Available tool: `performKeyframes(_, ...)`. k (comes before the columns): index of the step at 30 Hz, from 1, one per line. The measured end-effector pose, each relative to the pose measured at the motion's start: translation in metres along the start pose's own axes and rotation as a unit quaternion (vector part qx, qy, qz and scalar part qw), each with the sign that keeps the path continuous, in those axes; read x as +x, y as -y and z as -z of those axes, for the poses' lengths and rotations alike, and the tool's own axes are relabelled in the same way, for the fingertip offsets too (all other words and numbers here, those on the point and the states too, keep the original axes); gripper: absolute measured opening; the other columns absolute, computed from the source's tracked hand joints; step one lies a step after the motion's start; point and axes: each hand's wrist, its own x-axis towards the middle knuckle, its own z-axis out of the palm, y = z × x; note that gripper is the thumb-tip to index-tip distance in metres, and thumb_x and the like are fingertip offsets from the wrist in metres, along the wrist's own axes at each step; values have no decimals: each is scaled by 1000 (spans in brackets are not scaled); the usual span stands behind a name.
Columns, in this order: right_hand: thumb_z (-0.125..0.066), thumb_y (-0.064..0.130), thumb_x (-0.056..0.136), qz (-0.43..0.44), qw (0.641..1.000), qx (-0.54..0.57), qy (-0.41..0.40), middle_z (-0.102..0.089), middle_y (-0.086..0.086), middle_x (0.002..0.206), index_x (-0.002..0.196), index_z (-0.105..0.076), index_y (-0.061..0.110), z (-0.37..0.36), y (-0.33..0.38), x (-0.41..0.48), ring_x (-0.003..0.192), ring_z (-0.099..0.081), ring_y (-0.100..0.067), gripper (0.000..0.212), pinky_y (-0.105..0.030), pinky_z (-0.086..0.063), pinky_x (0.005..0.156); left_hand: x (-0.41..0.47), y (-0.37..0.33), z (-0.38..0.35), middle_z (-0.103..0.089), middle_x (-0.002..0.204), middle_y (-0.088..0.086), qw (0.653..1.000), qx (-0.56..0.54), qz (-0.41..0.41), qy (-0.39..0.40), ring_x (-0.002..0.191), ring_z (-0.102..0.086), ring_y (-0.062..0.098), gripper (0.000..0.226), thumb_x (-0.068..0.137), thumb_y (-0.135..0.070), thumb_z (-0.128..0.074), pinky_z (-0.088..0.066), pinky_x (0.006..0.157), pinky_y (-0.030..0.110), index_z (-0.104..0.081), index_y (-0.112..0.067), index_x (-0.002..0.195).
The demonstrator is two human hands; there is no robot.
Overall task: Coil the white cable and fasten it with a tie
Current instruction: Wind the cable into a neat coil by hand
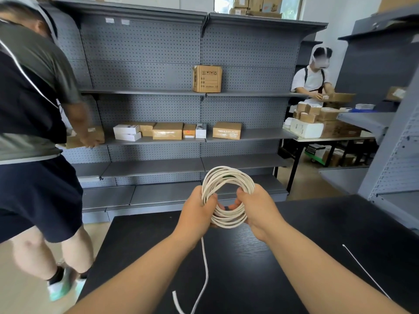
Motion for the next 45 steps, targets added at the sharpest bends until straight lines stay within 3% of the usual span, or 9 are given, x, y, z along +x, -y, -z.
performKeyframes(5, -40, 17, 99, 51, 997, -53, -4, -52, -4, 78, 98, -50, 16, 1, 4, -3, 72, -63, -23, 10, -36, -46, 71, 5, -4, 4, -66, 79, -1, 1000, 6, 15, -16, 71, -58, 11, 6, 88, -23, -57, -43, 64, 24, -56, -17, 88)
performKeyframes(12, -37, 19, 99, 124, 951, -280, 44, -57, -8, 84, 100, -47, 8, 14, 17, -7, 67, -61, -20, 14, -32, -44, 63, 17, -3, 33, -43, 133, -11, 929, 344, -133, 43, 117, -50, 11, 63, 85, -55, -53, -44, 94, 33, -31, -30, 139)
performKeyframes(17, -37, 21, 99, 135, 906, -393, 79, -58, -10, 87, 94, -41, 13, 20, 15, -9, 81, -62, -28, 10, -32, -44, 64, 33, -9, 49, -63, 109, -5, 936, 317, -138, 62, 104, -56, 14, 30, 95, -42, -43, -42, 88, 29, -62, -26, 112)
performKeyframes(23, -37, 20, 100, 161, 926, -332, 84, -56, -1, 76, 96, -46, 13, 18, 21, -10, 58, -52, -9, 11, -22, -36, 52, 27, -6, 40, -45, 77, -22, 989, 107, -10, 105, 68, -46, 11, 63, 84, -70, -41, -35, 73, 28, -62, -13, 69)
performKeyframes(24, -37, 20, 100, 164, 931, -319, 71, -57, -3, 76, 96, -46, 12, 17, 20, -10, 56, -50, -9, 12, -21, -34, 50, 23, -7, 36, -55, 83, 17, 992, 68, 19, 104, 64, -45, 5, 57, 89, -62, -40, -34, 72, 24, -63, -15, 67)
performKeyframes(25, -37, 20, 100, 166, 936, -305, 55, -57, -4, 76, 96, -46, 11, 16, 19, -9, 56, -49, -10, 13, -21, -33, 49, 19, -6, 31, -62, 59, -7, 993, 45, 41, 98, 63, -47, 0, 50, 95, -52, -38, -35, 70, 22, -66, -18, 72)
performKeyframes(32, -38, 18, 100, 141, 976, -155, -65, -54, -3, 77, 95, -48, 11, 13, 13, -1, 65, -61, -18, 13, -32, -41, 60, -1, 3, -1, -67, 109, -13, 992, -113, 34, 42, 106, -58, 0, 42, 94, -54, -35, -40, 92, 19, -62, -28, 113)
performKeyframes(40, -39, 19, 100, 50, 997, 10, -60, -54, -9, 81, 93, -49, 11, 5, 6, -4, 68, -56, -15, 14, -33, -43, 68, 6, -5, -5, -59, 85, -9, 994, 82, -68, -28, 79, -56, 5, 15, 90, -27, -59, -40, 65, 9, -52, -19, 100)
performKeyframes(45, -46, 9, 95, 34, 999, 9, -2, -53, -6, 80, 87, -52, 14, 8, 7, -2, 82, -63, -24, 12, -39, -44, 79, 13, -5, 5, -61, 85, 7, 980, 178, -92, -1, 81, -58, 25, 14, 94, -24, -50, -46, 72, 39, -44, -13, 101)
